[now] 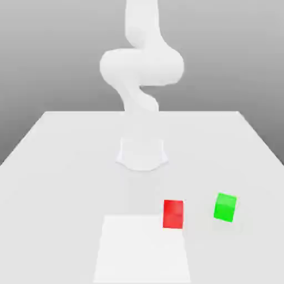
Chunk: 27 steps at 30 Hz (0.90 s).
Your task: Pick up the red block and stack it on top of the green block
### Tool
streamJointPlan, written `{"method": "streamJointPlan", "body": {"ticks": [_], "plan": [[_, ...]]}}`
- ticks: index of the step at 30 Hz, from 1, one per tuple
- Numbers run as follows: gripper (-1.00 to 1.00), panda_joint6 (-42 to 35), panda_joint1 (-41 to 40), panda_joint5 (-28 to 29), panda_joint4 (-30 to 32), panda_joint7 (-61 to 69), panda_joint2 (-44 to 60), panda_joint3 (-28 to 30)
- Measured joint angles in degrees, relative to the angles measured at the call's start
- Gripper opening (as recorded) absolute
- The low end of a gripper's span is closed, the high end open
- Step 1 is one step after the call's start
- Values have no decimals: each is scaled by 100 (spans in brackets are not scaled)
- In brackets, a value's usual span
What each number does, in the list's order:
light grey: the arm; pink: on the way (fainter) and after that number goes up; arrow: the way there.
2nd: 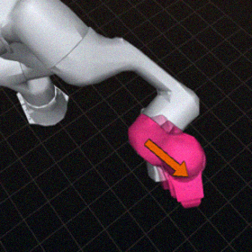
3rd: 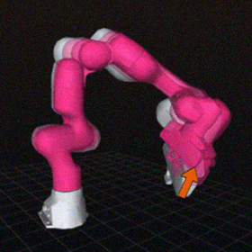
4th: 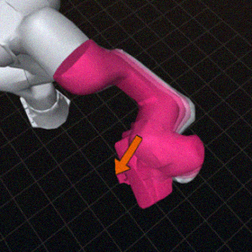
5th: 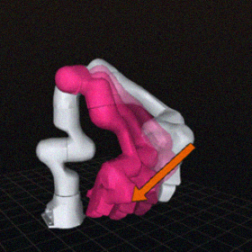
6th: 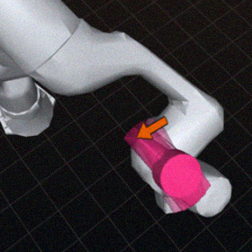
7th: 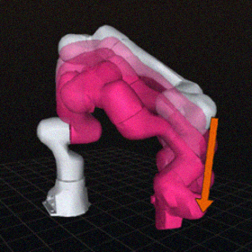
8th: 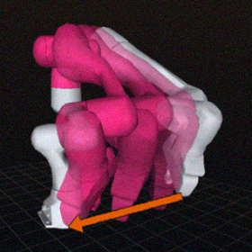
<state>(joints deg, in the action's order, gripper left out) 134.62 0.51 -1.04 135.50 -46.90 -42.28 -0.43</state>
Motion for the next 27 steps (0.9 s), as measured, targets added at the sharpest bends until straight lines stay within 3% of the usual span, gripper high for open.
{"method": "streamJointPlan", "body": {"ticks": [15,19,23,24,27], "plan": [[0,2113,360,-391,2730,-1088,2722,-762],[0,3131,329,38,3130,-1685,4058,-928],[0,3897,660,677,3057,-2173,4979,-455],[-100,4068,801,746,3030,-2229,5178,-299],[-100,4071,798,752,3030,-2235,5178,-300]]}}
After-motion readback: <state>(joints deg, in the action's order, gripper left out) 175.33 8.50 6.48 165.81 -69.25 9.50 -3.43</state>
